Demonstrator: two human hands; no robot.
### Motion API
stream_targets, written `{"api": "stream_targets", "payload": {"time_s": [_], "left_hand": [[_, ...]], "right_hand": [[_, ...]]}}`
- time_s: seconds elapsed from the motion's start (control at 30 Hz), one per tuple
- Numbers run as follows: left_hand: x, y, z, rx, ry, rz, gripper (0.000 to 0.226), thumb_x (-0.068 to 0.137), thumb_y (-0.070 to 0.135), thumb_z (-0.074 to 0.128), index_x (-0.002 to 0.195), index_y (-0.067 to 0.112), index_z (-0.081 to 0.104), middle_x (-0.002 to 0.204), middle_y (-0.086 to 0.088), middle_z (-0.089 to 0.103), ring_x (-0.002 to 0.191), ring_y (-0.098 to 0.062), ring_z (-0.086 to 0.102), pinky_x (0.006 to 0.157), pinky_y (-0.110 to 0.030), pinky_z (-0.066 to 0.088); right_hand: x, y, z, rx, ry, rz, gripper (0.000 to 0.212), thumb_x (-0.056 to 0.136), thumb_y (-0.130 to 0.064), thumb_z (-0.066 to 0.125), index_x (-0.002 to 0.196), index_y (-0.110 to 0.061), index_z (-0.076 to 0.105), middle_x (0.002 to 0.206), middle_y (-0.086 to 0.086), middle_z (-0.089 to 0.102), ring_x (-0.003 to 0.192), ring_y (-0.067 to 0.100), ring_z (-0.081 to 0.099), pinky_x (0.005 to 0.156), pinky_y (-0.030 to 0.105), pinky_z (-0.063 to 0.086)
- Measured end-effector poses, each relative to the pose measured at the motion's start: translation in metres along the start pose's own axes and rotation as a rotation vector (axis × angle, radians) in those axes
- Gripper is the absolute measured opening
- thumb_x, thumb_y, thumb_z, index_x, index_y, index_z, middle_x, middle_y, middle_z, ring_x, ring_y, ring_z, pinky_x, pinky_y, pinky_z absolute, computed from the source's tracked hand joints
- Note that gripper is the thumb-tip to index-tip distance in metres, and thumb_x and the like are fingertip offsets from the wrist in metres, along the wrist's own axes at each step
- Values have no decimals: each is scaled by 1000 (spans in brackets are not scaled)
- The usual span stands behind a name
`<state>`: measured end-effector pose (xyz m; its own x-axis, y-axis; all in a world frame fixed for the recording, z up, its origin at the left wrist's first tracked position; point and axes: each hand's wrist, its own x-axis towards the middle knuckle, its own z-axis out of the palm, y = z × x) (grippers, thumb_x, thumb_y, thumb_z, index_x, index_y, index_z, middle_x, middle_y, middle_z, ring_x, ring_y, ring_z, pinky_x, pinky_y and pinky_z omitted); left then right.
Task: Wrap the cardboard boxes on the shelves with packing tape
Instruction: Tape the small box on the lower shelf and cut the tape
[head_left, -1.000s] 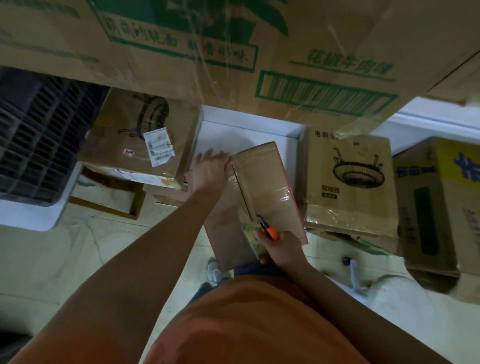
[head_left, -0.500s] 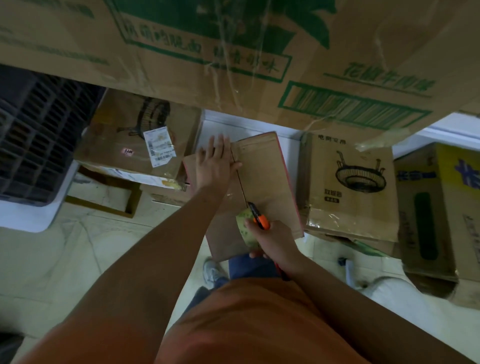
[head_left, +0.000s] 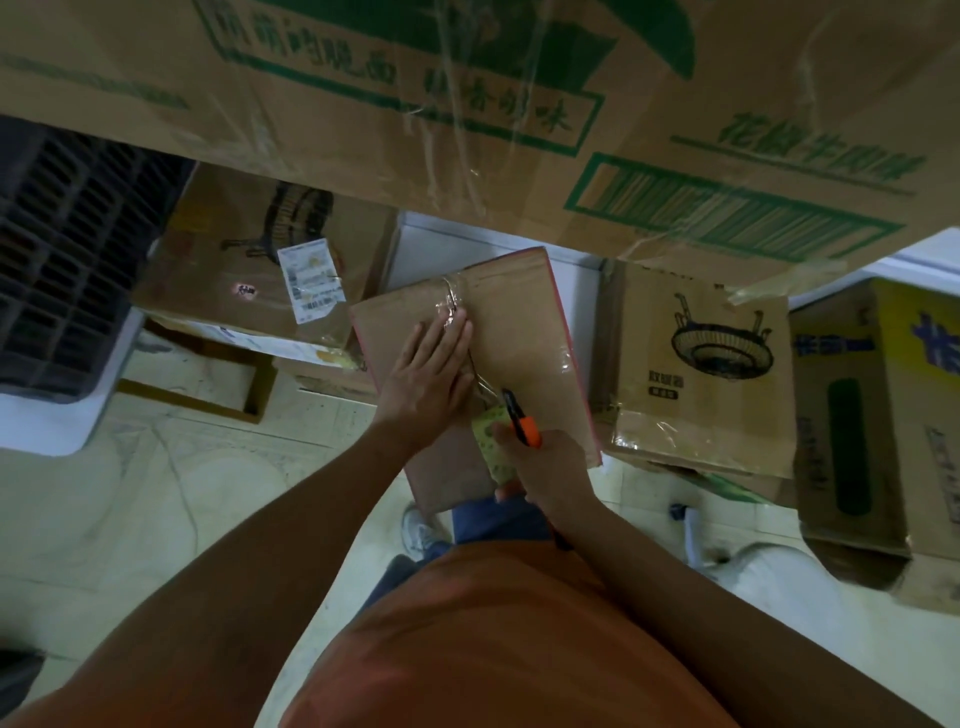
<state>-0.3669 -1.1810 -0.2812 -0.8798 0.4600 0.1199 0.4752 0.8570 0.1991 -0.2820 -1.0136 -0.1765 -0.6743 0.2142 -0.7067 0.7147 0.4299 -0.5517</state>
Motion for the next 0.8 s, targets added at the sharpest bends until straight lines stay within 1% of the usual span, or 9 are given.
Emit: {"api": "stream_targets", "payload": {"time_s": [0.1, 0.2, 0.23, 0.3, 0.4, 0.5, 0.63, 0.73, 0.8], "left_hand": [[4, -2, -1, -26, -9, 7, 57, 108, 34, 32, 157, 7, 22, 165, -9, 13, 154, -24, 9, 124, -46, 16], [23, -5, -5, -39, -76, -7, 58, 106, 38, 27, 155, 7, 27, 164, -9, 20, 153, -23, 15, 123, -45, 18], [33, -5, -7, -42, -103, -31, 60, 106, 41, 24, 155, 7, 29, 164, -8, 23, 152, -23, 17, 123, -45, 18], [53, -7, -11, -38, -148, -87, 65, 104, 49, 18, 155, 9, 30, 163, -6, 24, 152, -21, 19, 123, -43, 12], [82, -13, -16, -59, -266, -123, 68, 103, 53, 17, 159, 14, 14, 167, 0, 7, 154, -15, 3, 122, -38, -2], [95, -17, -16, -59, -322, -110, 68, 104, 55, 17, 159, 17, 5, 167, 3, -2, 153, -12, -6, 123, -38, -4], [93, -18, -11, -44, -328, -100, 70, 103, 56, 16, 159, 17, 1, 167, 3, -6, 153, -12, -9, 123, -38, -4], [96, -20, -12, -39, -356, -95, 71, 103, 56, 15, 159, 16, -3, 167, 2, -9, 152, -13, -11, 123, -38, -6], [97, -20, -12, -26, -367, -84, 72, 103, 56, 16, 159, 16, -4, 167, 1, -11, 152, -13, -12, 123, -39, -6]], "right_hand": [[-1, -3, 1, 5, 19, 3, 49, 93, -56, 57, 90, -7, 64, 72, 12, 71, 38, 5, 57, 37, 13, 38], [-2, -9, -1, 110, 19, -17, 46, 91, -55, 61, 91, -9, 64, 73, 10, 73, 54, 21, 69, 38, 19, 39], [-2, -12, -2, 144, 13, -32, 42, 91, -52, 63, 91, -10, 65, 71, 8, 73, 57, 25, 70, 39, 22, 39], [0, -19, -7, 150, 23, -74, 31, 91, -43, 66, 85, -13, 64, 60, 3, 68, 51, 21, 66, 39, 23, 39], [11, -36, -19, 197, 49, -83, 32, 90, -37, 68, 72, -12, 58, 48, 2, 55, 39, 17, 52, 38, 22, 35], [15, -42, -28, 192, 75, -76, 39, 91, -38, 67, 62, -15, 55, 44, 0, 48, 33, 13, 45, 37, 22, 34], [0, -15, -31, 111, 124, -58, 41, 93, -39, 62, 60, -17, 53, 46, -1, 48, 39, 14, 46, 47, 29, 40], [-11, 0, -31, 66, 156, -62, 41, 93, -44, 60, 68, -11, 58, 55, 7, 54, 49, 21, 54, 58, 39, 49], [-19, 4, -28, 62, 174, -78, 45, 93, -46, 60, 69, -8, 60, 57, 11, 57, 52, 24, 58, 61, 39, 53]]}}
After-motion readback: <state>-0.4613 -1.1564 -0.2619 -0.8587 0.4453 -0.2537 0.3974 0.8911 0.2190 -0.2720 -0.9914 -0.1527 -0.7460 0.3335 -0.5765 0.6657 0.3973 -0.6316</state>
